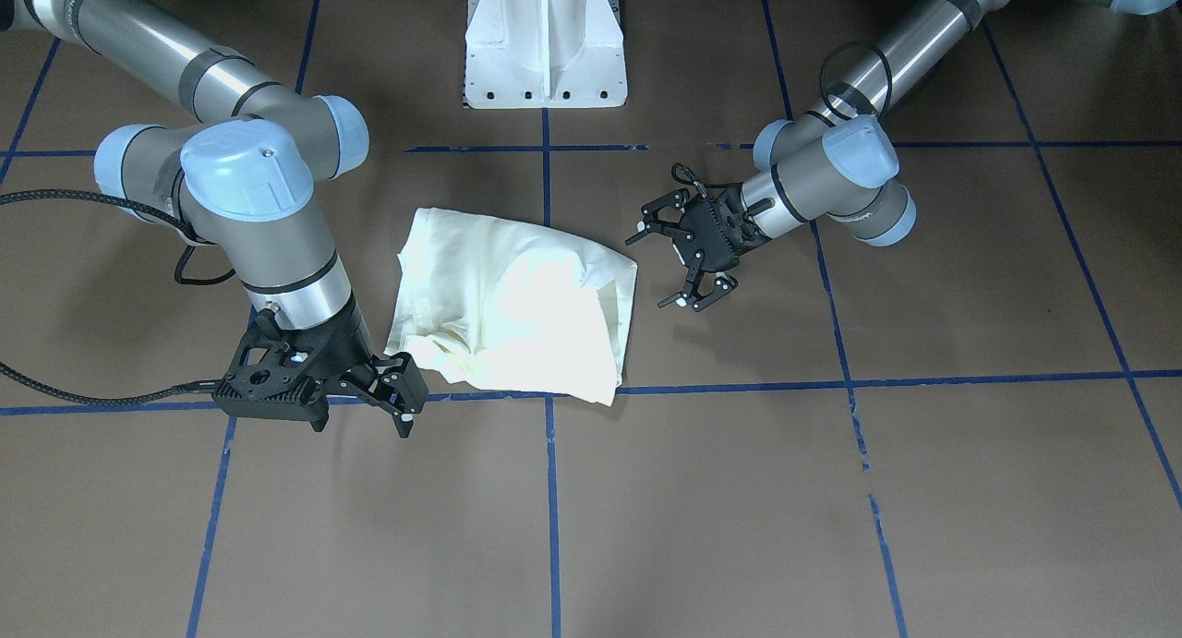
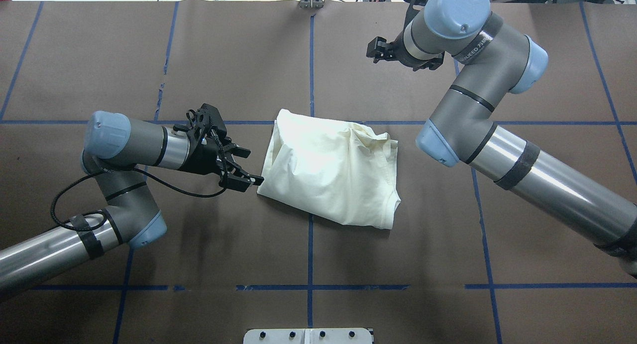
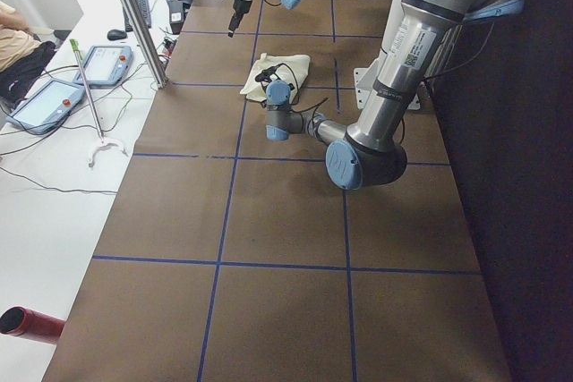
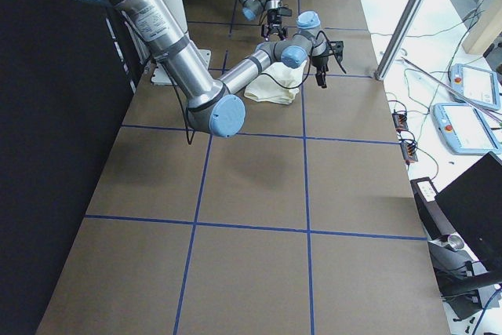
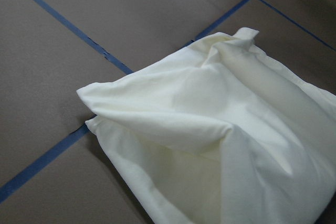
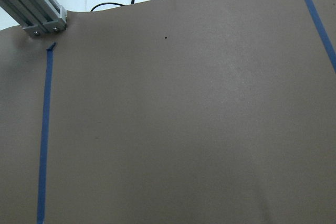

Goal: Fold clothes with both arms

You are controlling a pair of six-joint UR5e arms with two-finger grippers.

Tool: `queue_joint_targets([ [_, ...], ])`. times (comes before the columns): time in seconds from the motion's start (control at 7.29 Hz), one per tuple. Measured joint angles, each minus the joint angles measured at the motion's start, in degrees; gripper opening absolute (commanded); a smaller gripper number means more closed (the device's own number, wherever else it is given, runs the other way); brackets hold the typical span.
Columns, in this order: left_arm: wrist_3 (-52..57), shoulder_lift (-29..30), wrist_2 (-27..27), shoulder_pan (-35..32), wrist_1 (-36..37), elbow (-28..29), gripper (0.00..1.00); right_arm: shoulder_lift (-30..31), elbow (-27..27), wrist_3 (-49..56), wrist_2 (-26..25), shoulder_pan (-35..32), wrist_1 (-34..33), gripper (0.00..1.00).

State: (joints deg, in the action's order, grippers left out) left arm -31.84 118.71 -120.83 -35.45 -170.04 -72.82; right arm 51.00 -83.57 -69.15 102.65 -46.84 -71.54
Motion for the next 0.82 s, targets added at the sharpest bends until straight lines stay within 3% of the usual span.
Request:
queue_joint_targets([
  [0.82,-0.3,2.9,0.3,1.6,-2.3,1.6,0.97,1.0,-0.5,0.1,0.1,0.0,0.0,1.0],
])
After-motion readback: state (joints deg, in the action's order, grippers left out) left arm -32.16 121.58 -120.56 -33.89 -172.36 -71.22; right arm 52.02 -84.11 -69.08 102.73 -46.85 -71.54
